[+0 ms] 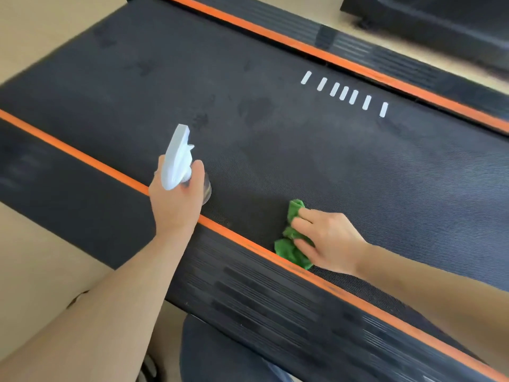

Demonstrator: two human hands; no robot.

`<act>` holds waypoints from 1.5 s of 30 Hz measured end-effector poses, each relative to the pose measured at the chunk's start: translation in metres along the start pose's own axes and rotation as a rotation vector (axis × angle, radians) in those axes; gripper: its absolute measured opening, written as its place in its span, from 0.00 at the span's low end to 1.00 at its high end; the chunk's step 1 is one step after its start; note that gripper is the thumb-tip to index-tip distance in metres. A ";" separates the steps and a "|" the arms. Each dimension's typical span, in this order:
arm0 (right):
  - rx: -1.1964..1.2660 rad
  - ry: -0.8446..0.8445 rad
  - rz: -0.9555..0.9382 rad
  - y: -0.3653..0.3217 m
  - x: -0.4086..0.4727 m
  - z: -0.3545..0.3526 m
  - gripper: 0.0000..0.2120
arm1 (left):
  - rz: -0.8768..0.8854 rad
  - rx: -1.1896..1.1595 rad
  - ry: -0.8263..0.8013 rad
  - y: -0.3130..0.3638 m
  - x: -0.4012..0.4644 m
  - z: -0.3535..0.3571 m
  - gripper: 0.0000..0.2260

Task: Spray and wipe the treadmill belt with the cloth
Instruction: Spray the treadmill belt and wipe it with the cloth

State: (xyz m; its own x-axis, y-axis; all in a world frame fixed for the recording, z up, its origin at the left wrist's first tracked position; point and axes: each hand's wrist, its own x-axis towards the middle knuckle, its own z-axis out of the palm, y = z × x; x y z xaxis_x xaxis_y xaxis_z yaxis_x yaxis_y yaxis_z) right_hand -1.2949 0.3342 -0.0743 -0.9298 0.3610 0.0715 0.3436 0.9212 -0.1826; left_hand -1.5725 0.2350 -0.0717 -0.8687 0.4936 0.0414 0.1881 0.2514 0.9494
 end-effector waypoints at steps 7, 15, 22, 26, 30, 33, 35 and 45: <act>-0.092 -0.031 -0.173 0.025 -0.067 -0.017 0.09 | 0.013 -0.045 0.044 0.001 -0.002 0.005 0.08; -0.066 0.246 0.289 0.018 0.136 0.032 0.13 | 0.037 -0.043 0.033 -0.001 0.001 0.007 0.07; 0.049 0.232 0.340 0.004 0.137 0.031 0.12 | -0.003 -0.087 0.007 0.002 0.002 0.006 0.07; 0.091 0.118 0.136 -0.015 0.046 0.017 0.07 | -0.004 -0.056 0.003 0.003 0.001 0.006 0.06; -0.001 0.071 -0.078 -0.001 0.057 0.016 0.08 | 0.013 -0.049 -0.017 0.003 0.001 0.003 0.10; -0.019 0.108 -0.047 0.006 0.102 0.024 0.09 | 0.001 -0.040 -0.070 0.007 0.005 -0.001 0.13; -0.012 0.175 0.091 0.009 0.142 0.034 0.10 | -0.043 -0.067 -0.114 0.016 0.017 -0.004 0.16; 0.003 0.221 0.427 -0.001 0.252 0.039 0.09 | -0.100 0.028 -0.503 0.047 0.084 -0.042 0.16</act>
State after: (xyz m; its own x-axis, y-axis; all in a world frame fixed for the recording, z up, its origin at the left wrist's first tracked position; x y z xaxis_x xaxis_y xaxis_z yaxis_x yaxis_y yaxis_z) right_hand -1.5350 0.4188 -0.0941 -0.6556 0.7292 0.1962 0.6877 0.6839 -0.2437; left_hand -1.6558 0.2537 -0.0106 -0.5564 0.8037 -0.2110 0.1330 0.3368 0.9321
